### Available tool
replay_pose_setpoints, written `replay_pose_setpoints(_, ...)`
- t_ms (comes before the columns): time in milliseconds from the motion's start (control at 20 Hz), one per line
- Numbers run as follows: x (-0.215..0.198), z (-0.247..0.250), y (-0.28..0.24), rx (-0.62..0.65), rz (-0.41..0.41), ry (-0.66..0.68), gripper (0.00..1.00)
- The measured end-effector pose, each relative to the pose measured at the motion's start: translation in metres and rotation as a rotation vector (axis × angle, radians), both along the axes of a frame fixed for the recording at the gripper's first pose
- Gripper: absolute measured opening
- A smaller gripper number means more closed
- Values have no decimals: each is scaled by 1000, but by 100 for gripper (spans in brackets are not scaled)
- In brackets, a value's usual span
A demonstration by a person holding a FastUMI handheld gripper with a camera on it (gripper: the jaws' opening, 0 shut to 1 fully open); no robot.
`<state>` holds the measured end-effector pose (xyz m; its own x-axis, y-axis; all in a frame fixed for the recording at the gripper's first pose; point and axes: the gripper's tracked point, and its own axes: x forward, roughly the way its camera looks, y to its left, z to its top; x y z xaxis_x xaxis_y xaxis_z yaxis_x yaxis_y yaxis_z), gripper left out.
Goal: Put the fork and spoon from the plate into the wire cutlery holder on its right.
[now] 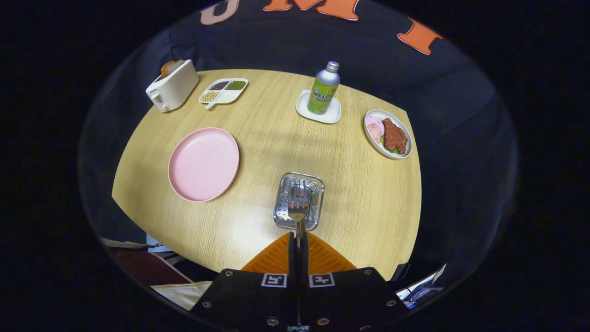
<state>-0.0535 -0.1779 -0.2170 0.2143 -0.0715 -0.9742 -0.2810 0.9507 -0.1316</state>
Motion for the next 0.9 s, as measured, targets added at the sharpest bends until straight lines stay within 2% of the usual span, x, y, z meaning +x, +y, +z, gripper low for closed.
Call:
replay_pose_setpoints(500,9,-29,4,-28,72,210,3)
replay_pose_setpoints(900,20,-55,3,-76,123,308,3)
